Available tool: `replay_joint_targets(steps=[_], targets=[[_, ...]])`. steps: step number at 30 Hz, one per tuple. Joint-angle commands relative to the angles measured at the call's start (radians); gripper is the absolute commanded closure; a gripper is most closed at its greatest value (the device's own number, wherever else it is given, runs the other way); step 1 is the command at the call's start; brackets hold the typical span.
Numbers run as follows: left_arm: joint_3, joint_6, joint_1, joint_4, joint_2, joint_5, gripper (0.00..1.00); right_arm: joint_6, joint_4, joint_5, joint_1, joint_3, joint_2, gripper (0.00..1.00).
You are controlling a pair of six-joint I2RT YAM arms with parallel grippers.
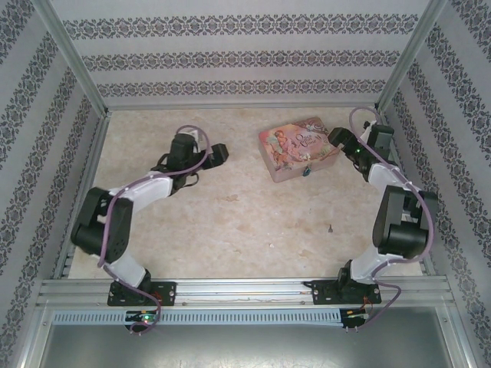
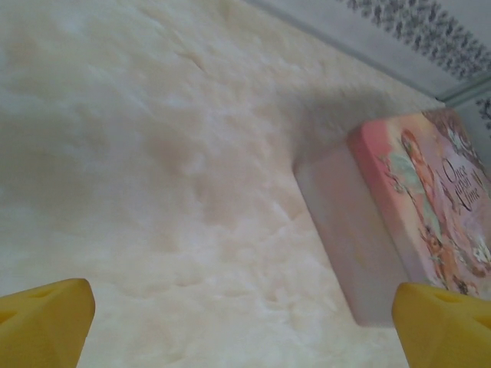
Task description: Unlock a padlock with a key
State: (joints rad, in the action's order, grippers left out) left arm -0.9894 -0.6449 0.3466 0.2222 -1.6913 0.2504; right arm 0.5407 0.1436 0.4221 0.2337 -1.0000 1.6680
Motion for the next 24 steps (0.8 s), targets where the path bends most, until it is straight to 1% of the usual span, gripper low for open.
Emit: replay_joint_targets(steps=[1, 4, 8, 12, 19, 24], targets=[[-0.098, -0.112, 0.046, 0.029, -0.109, 0.093, 0.01, 0.04, -0.03, 0.043, -0.003, -0.075, 0.062, 0.02], [-0.203, -0.156, 0.065, 0.013, -0.215, 0.158, 0.01, 0.034, -0.061, 0.048, -0.011, -0.13, 0.119, 0.02], [-0.301, -0.174, 0.088, 0.015, -0.3, 0.19, 0.01, 0.023, -0.09, 0.067, -0.026, -0.178, 0.174, 0.02], [-0.389, -0.197, 0.102, -0.012, -0.377, 0.244, 0.0, 0.005, -0.112, 0.088, -0.045, -0.212, 0.21, 0.02], [-0.498, -0.231, 0.129, -0.039, -0.472, 0.328, 0.0, -0.039, -0.149, 0.146, -0.071, -0.243, 0.233, 0.02], [-0.557, -0.222, 0.132, -0.064, -0.497, 0.358, 0.0, -0.063, -0.169, 0.192, -0.083, -0.222, 0.212, 0.02]])
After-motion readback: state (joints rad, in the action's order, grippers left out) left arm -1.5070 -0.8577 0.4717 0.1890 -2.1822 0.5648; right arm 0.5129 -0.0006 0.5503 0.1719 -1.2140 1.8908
